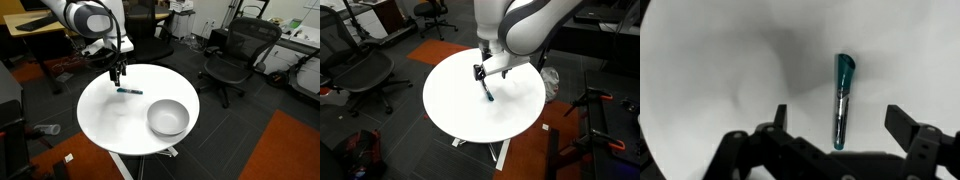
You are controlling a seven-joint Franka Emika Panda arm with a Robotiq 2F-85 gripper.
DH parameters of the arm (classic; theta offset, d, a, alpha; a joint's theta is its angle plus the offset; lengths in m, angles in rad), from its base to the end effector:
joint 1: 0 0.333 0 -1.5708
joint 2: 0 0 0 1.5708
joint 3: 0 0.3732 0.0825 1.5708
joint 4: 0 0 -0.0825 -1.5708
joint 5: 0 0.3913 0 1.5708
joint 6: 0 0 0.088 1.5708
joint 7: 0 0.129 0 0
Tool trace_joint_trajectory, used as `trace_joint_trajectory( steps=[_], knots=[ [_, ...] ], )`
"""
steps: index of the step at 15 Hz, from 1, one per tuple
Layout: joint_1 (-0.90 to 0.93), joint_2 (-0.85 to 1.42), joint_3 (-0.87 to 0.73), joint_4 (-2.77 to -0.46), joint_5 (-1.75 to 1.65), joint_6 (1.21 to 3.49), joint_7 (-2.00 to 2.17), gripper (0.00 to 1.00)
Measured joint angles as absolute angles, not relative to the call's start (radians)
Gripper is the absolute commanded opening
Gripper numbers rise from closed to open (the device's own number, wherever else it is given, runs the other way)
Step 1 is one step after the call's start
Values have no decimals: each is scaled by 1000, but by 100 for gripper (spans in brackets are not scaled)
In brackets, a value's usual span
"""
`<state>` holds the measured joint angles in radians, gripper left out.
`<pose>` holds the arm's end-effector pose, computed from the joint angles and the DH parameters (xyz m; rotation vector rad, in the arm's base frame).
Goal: Move the marker to the left.
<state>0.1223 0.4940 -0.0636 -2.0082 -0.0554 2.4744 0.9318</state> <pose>0.6326 0.0382 0.2269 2.8165 -1.2274 0.0097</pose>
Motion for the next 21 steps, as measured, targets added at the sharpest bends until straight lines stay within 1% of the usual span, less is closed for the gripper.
trace_joint_trajectory(
  steps=[18, 19, 20, 21],
  knots=[
    [122, 688, -71, -1844, -11, 2474, 929, 100],
    [122, 694, -71, -1839, -11, 2474, 929, 75],
    [122, 700, -71, -1833, -10, 2474, 929, 74],
    [122, 706, -71, -1827, -9, 2474, 929, 66]
  ],
)
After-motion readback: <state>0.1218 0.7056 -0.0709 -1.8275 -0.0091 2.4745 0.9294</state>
